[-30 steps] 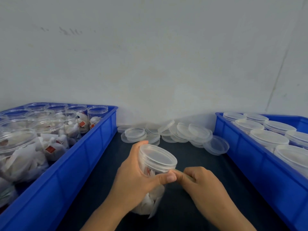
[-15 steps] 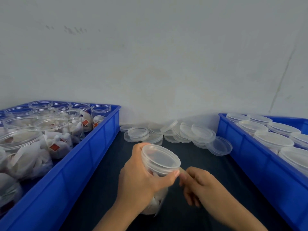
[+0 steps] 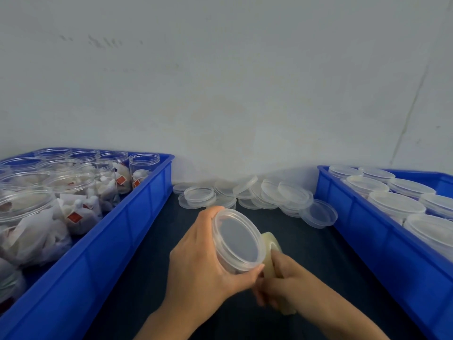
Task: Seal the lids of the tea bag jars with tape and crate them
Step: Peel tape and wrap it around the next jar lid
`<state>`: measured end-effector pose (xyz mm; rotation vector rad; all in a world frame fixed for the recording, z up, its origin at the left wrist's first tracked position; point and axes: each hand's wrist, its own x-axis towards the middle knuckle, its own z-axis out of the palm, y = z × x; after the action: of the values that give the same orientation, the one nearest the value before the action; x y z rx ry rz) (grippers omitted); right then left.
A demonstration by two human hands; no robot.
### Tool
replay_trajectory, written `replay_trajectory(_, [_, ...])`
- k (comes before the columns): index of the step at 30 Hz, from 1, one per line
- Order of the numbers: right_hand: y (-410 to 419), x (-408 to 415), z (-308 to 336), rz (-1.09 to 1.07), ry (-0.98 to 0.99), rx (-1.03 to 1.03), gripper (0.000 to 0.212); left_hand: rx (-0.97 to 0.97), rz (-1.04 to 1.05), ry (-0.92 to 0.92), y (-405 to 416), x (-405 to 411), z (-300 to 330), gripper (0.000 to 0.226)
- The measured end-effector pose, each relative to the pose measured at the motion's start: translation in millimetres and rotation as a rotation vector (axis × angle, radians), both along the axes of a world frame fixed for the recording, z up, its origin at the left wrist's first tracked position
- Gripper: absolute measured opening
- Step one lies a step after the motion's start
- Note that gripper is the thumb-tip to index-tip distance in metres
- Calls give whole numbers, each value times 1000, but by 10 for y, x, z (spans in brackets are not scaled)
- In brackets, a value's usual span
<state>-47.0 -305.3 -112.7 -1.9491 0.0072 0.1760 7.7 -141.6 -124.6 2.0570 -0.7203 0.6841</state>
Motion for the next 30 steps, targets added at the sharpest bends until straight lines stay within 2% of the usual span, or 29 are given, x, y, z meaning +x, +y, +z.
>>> replay_trajectory(4, [1, 9, -8, -73, -70, -2, 23, 0, -8, 20, 14, 15, -8, 86])
replay_trajectory(19, [-63, 46, -44, -13, -84, 0, 30, 49, 24, -23, 47, 38, -6, 90])
replay_trajectory(24, [-101, 68, -70, 38, -78, -1, 19, 38, 33, -12, 64, 54, -12, 89])
replay_trajectory(30, [-82, 160, -156, -22, -68, 73, 33, 35, 47, -46, 74, 51, 14, 89])
